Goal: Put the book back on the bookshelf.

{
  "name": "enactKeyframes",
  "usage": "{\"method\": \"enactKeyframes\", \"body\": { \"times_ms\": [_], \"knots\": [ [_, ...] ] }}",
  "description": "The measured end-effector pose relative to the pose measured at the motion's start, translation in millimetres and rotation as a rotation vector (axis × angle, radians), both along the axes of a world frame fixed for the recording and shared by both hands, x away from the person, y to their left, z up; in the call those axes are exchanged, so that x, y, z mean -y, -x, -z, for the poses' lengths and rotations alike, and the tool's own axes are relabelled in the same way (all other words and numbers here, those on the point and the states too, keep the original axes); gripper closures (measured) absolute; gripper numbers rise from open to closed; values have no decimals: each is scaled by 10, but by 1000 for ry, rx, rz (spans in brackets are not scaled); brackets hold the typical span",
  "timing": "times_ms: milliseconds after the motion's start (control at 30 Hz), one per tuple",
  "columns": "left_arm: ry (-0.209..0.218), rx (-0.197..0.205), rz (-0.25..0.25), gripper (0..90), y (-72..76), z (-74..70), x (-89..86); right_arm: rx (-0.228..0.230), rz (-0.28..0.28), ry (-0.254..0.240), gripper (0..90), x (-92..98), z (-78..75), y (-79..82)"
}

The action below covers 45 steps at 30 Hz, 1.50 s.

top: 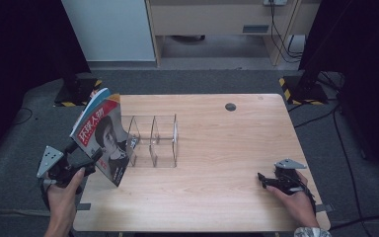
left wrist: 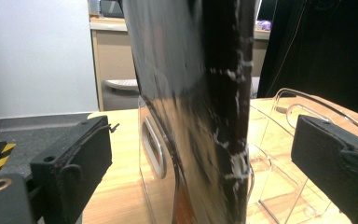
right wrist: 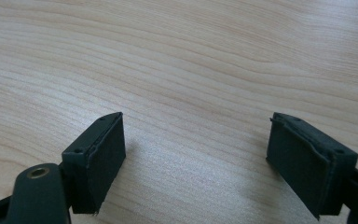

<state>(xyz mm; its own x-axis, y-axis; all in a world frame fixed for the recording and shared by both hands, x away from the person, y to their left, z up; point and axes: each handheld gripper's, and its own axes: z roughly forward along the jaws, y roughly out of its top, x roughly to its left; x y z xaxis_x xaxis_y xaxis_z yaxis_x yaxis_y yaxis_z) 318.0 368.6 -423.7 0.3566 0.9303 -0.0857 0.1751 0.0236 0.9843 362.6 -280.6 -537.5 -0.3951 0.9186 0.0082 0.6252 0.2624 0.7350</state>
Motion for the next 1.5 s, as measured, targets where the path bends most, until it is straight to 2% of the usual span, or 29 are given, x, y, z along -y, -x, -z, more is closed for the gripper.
{"method": "enactKeyframes", "body": {
  "times_ms": [733, 1133, 1300, 1500],
  "knots": [
    [-25, -30, 40, 48, 146, 83, 58, 3, -1, 2, 187, -7, 4, 2],
    [-37, -75, 55, 63, 220, 166, 89, 3, -3, 3, 186, -5, 4, 2],
    [-30, -104, 66, 81, 278, 214, 93, 1, -2, 2, 185, -9, 4, 4],
    [-42, -126, 79, 87, 355, 257, 126, 1, -3, 3, 184, -9, 3, 5]
  ]
}}
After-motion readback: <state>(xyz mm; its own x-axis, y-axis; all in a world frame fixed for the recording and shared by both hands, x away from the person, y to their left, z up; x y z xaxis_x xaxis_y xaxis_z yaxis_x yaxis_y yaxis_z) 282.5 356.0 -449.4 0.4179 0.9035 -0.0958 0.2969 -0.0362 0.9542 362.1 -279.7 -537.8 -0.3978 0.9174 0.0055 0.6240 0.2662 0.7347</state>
